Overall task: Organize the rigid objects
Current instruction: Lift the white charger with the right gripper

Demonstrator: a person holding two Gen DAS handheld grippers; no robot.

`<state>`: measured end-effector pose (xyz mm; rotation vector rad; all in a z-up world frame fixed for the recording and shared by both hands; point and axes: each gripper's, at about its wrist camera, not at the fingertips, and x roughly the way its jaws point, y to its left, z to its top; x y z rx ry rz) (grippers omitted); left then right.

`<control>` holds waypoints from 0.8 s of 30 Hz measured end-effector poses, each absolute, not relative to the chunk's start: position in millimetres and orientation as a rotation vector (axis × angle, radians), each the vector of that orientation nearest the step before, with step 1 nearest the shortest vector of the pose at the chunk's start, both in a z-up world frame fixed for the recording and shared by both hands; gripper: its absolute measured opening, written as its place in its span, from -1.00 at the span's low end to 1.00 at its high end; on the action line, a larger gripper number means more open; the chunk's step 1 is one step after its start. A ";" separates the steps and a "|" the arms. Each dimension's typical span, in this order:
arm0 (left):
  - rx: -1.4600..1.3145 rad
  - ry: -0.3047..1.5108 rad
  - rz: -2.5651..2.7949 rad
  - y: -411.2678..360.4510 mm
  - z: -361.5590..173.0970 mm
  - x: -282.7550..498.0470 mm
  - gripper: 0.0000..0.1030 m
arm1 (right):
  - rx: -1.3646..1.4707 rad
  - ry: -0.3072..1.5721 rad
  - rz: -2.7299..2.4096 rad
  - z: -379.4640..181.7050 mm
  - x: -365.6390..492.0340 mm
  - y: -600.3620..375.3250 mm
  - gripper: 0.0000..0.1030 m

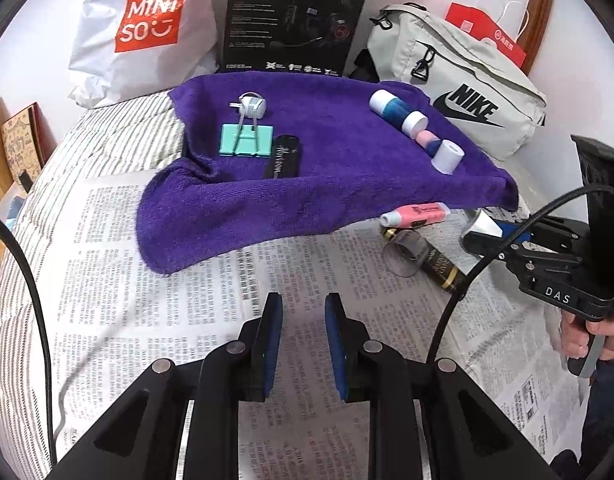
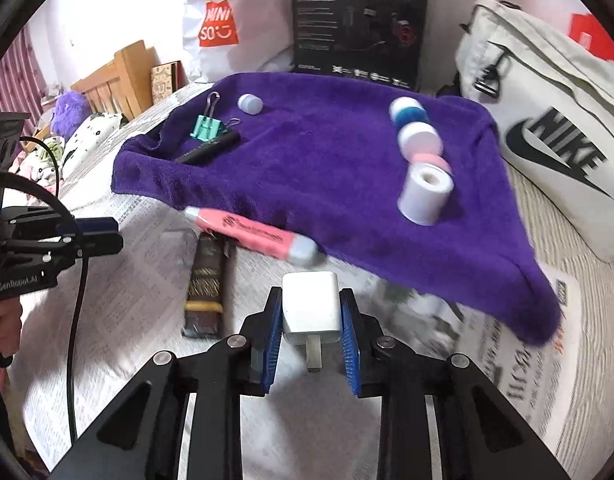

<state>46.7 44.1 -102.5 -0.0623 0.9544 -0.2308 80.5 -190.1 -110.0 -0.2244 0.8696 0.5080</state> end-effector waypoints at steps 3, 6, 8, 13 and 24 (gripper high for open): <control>-0.054 0.952 -0.255 36.6 -101.2 47.8 -0.59 | -0.210 0.882 0.478 -111.3 75.8 -206.6 -0.47; -0.044 0.951 -0.288 27.0 -100.0 48.8 -0.59 | -0.186 0.891 0.448 -113.5 70.5 -223.2 -0.47; -0.034 0.952 -0.312 19.1 -99.6 49.9 -0.59 | -0.166 0.893 0.434 -114.3 67.6 -231.7 -0.47; 0.019 0.957 -0.375 0.7 -98.6 49.6 -0.59 | -0.134 0.894 0.416 -114.6 59.7 -241.6 -0.47; 0.050 0.965 -0.420 -8.5 -101.8 59.3 -0.58 | -0.126 0.891 0.420 -115.5 60.0 -243.7 -0.46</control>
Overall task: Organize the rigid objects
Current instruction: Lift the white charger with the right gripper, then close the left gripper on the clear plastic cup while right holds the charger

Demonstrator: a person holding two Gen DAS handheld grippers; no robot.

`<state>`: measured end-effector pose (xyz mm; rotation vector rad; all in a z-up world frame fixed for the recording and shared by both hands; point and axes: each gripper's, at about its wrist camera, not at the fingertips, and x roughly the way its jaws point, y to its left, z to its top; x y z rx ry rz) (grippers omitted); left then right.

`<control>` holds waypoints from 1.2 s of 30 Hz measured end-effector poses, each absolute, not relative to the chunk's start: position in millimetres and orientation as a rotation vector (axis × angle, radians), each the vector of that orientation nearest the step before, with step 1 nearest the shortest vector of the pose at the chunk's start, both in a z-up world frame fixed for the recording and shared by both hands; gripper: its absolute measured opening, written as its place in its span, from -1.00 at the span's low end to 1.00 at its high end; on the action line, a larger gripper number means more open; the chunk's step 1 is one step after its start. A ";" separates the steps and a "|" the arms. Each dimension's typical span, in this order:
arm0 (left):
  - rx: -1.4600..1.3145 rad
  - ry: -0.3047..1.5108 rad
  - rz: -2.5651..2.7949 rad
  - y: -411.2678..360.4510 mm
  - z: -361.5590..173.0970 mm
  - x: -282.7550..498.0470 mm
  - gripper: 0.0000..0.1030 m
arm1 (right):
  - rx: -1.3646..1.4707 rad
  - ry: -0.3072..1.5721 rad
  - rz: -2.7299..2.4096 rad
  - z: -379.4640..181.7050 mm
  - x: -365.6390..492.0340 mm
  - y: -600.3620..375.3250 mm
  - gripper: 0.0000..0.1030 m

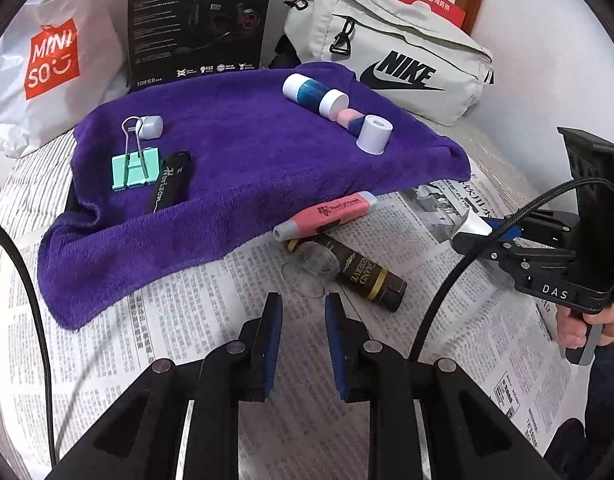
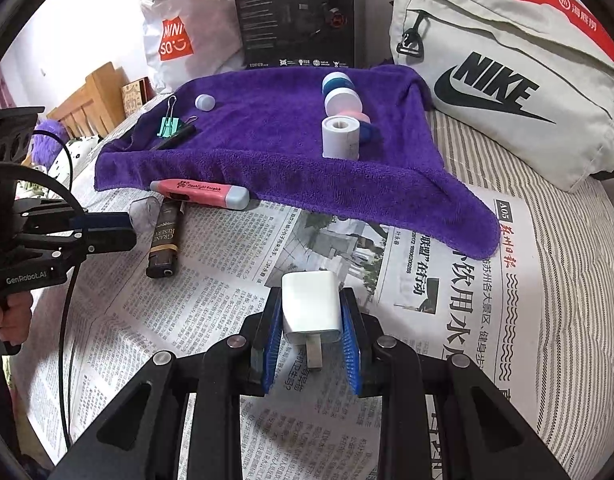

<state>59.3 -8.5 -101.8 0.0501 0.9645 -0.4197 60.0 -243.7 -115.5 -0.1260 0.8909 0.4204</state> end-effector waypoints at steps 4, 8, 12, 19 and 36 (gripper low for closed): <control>0.074 0.954 -0.426 -10.4 -101.1 63.2 -0.32 | -0.131 0.891 0.422 -115.6 60.6 -243.1 -0.46; 0.080 0.952 -0.434 -11.5 -100.5 68.1 -0.28 | -0.134 0.889 0.424 -115.5 61.0 -242.7 -0.46; 0.097 0.957 -0.445 -13.8 -101.6 74.3 -0.28 | -0.139 0.886 0.426 -115.1 60.9 -242.2 -0.45; 0.148 0.948 -0.483 -24.5 -102.6 81.6 -0.28 | -0.145 0.884 0.428 -114.6 60.6 -242.1 -0.45; 0.099 0.931 -0.438 1.6 -94.8 60.1 -0.43 | -0.148 0.890 0.424 -113.6 60.8 -240.4 -0.48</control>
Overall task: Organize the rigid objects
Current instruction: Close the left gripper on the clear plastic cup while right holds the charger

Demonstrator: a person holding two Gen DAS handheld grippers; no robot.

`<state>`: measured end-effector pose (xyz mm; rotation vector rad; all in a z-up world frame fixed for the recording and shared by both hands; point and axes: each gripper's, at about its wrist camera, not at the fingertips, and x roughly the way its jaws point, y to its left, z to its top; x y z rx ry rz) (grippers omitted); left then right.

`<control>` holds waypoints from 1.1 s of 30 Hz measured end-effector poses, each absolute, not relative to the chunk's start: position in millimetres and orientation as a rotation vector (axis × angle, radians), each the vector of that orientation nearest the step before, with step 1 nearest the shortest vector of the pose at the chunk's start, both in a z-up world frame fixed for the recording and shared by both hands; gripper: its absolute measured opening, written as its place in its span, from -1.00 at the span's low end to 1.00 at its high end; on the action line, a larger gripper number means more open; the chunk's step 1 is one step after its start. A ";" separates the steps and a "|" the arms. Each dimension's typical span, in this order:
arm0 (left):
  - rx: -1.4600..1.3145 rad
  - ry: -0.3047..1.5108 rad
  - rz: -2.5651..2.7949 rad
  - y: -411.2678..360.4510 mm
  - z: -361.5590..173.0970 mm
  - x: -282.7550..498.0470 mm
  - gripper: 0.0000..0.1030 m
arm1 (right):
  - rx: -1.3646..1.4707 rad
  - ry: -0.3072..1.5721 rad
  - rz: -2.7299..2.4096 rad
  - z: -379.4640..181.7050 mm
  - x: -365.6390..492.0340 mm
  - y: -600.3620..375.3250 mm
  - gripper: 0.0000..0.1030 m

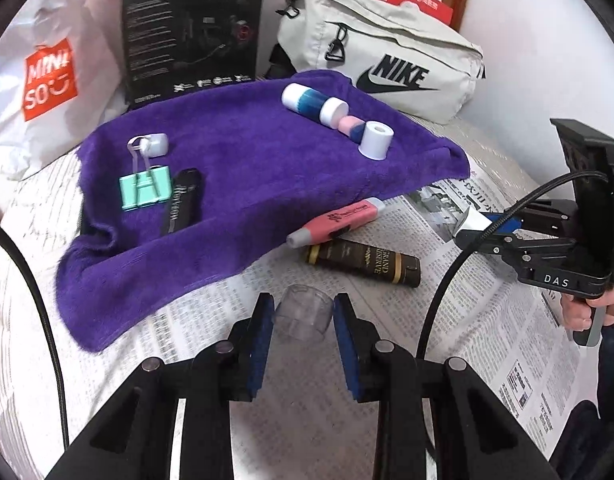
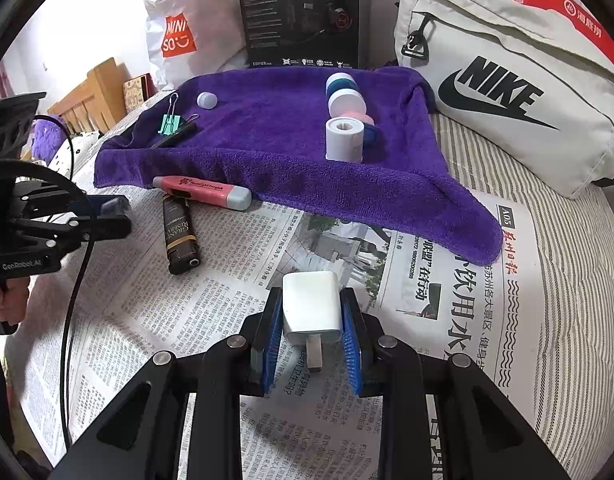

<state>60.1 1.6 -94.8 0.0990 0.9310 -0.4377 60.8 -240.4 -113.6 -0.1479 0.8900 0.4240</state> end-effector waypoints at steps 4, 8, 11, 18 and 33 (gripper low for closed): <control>0.084 0.932 -0.415 10.7 -93.0 58.7 -0.43 | -0.140 0.891 0.439 -113.2 60.7 -239.8 -0.48; 0.074 0.936 -0.403 14.7 -94.0 57.9 -0.43 | -0.135 0.889 0.451 -112.3 59.5 -239.6 -0.49; 0.064 0.935 -0.401 16.2 -94.5 56.5 -0.43 | -0.140 0.881 0.453 -109.4 58.1 -239.2 -0.49; 0.040 0.938 -0.388 20.9 -95.2 57.8 -0.43 | -0.144 0.858 0.467 -101.3 60.0 -235.7 -0.49; 0.037 0.894 -0.382 25.0 -72.5 66.8 -0.43 | -0.142 0.792 0.507 -71.9 73.5 -218.9 -0.49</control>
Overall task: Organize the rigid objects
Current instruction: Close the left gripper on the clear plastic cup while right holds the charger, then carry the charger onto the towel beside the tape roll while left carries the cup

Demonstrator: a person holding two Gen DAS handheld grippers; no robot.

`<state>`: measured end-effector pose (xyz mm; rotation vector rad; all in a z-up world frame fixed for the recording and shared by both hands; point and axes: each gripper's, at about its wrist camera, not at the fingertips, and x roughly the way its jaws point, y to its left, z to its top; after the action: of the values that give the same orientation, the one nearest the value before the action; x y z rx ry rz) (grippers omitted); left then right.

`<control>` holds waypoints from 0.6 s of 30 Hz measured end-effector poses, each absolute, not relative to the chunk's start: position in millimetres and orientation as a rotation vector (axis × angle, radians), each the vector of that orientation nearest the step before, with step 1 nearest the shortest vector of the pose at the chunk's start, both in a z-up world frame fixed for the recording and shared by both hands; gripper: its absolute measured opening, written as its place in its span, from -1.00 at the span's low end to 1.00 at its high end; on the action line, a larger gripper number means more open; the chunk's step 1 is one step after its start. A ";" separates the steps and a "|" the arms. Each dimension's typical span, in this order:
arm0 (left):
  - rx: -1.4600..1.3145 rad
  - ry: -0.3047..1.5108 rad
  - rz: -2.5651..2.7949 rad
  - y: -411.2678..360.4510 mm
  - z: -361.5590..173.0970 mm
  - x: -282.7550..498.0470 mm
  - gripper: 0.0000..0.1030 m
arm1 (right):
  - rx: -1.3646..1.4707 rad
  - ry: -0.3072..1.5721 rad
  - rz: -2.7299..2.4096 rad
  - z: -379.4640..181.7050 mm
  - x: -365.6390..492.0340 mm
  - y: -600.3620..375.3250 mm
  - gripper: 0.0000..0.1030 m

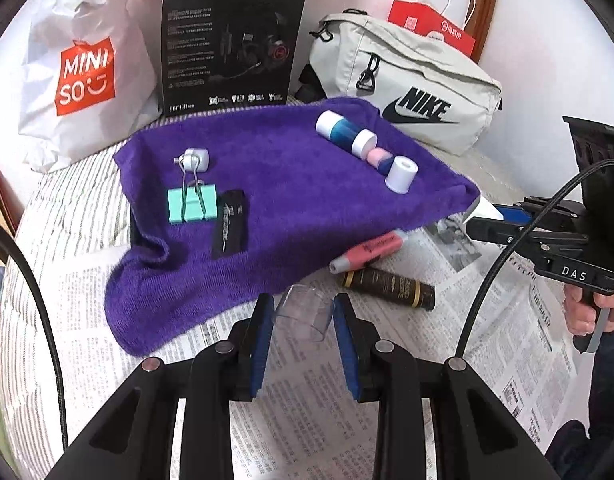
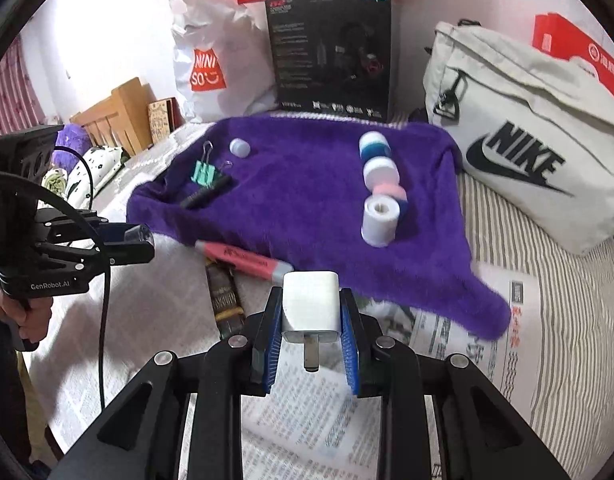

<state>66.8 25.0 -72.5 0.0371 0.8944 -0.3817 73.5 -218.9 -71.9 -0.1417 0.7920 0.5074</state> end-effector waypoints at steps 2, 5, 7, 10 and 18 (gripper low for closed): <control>0.041 0.886 -0.379 25.7 -67.0 69.8 -0.43 | -0.146 0.780 0.508 -66.9 77.4 -216.9 -0.49; 0.046 0.878 -0.373 27.0 -60.5 76.0 -0.43 | -0.141 0.771 0.507 -62.3 86.2 -215.6 -0.49; 0.048 0.875 -0.370 27.7 -57.1 80.1 -0.43 | -0.136 0.771 0.500 -60.0 94.3 -215.6 -0.49; 0.048 0.869 -0.370 28.1 -52.7 86.9 -0.43 | -0.134 0.781 0.478 -59.6 106.9 -218.9 -0.49; 0.031 0.880 -0.377 26.4 -54.1 107.9 -0.43 | -0.127 0.842 0.414 -69.3 140.3 -235.0 -0.49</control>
<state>107.9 26.4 -54.1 0.0305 0.8798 -0.3773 140.3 -235.0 -69.3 -0.1266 0.8420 0.4137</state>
